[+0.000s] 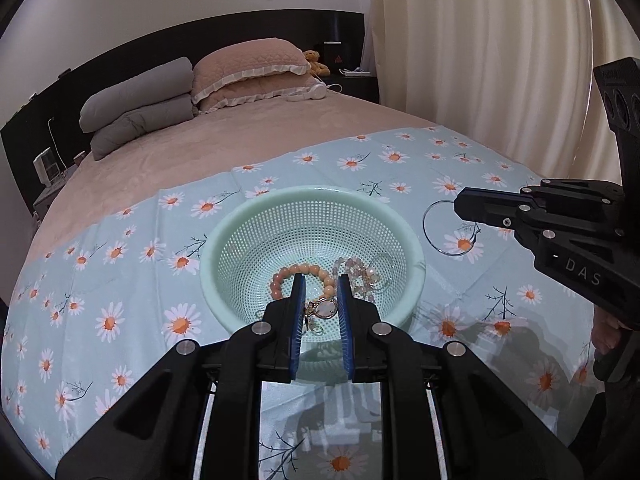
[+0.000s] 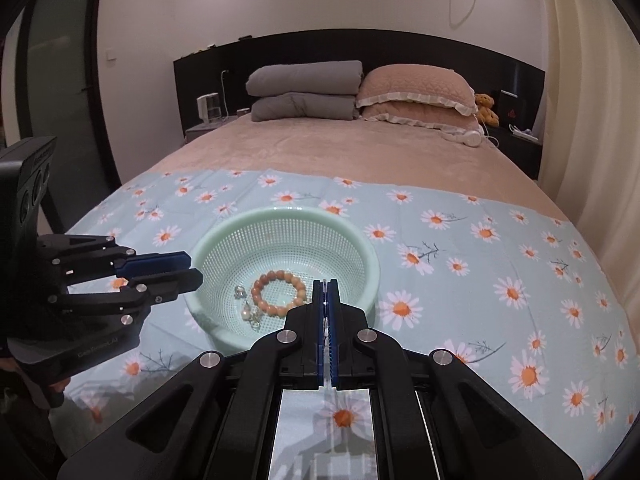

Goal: Organize jewelry

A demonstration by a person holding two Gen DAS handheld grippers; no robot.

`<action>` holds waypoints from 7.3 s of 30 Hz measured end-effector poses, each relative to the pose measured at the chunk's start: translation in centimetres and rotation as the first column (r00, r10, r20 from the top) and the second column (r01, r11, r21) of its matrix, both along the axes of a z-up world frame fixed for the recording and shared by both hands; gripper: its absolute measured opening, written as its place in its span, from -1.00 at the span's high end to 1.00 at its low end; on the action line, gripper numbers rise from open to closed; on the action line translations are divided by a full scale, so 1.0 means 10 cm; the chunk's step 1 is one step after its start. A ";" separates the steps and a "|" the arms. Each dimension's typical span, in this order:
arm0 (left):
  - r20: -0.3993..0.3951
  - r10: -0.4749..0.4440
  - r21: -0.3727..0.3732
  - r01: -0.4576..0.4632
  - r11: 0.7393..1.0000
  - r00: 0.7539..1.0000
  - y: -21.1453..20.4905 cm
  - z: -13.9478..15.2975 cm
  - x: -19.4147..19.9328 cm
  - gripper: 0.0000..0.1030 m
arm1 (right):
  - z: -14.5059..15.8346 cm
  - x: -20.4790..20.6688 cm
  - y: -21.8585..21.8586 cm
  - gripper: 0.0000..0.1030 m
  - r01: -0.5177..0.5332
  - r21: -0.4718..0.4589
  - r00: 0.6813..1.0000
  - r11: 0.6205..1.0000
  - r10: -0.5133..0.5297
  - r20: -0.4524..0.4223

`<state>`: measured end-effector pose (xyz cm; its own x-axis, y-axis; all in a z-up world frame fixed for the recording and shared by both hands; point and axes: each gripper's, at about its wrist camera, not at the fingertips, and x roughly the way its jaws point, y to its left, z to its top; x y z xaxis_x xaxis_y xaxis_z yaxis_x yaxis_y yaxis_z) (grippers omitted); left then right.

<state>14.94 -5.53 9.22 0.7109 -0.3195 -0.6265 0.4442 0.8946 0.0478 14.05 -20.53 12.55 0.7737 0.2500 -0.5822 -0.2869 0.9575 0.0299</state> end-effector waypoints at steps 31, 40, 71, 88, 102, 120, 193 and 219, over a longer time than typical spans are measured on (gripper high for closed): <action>-0.055 0.035 -0.004 -0.036 0.999 0.998 0.14 -0.32 0.41 0.12 | -0.31 0.46 0.13 0.90 0.009 0.024 0.998 1.000 -0.008 -0.058; -0.026 0.069 -0.055 -0.070 0.996 0.997 0.27 -0.23 0.30 -0.62 | -0.29 0.35 0.01 -0.04 0.053 0.047 0.997 0.997 -0.051 -0.051; 0.088 0.158 -0.001 -0.159 0.987 0.983 0.34 0.05 -1.35 -0.89 | -0.06 -1.25 -0.14 -0.72 0.098 -0.001 0.995 0.995 -0.098 -0.014; 0.081 0.181 -0.006 -0.181 0.983 0.980 0.34 -0.05 -1.73 -0.89 | -0.16 -1.56 -0.22 -0.84 0.159 -0.075 0.986 0.984 -0.162 -0.030; 0.055 0.186 0.027 -0.187 0.982 0.981 0.33 -0.26 -1.47 -0.89 | -0.29 -1.27 -0.16 -0.84 0.163 -0.048 0.984 0.985 -0.166 -0.059; 0.021 0.227 0.027 -0.227 0.974 0.974 0.45 -0.27 0.12 -0.89 | -0.36 0.29 -0.06 -0.84 0.178 -0.046 0.977 0.983 -0.182 -0.110; -0.121 0.174 0.086 -0.164 0.983 0.977 0.30 -0.62 -0.67 -0.15 | -1.04 -0.42 0.01 0.11 0.184 -0.039 0.895 0.982 -0.184 -0.406; 0.033 0.282 0.005 -0.282 0.959 0.959 0.40 -0.02 -1.82 -0.89 | -0.28 -1.66 0.00 -0.69 0.177 -0.027 0.977 0.984 -0.179 -0.114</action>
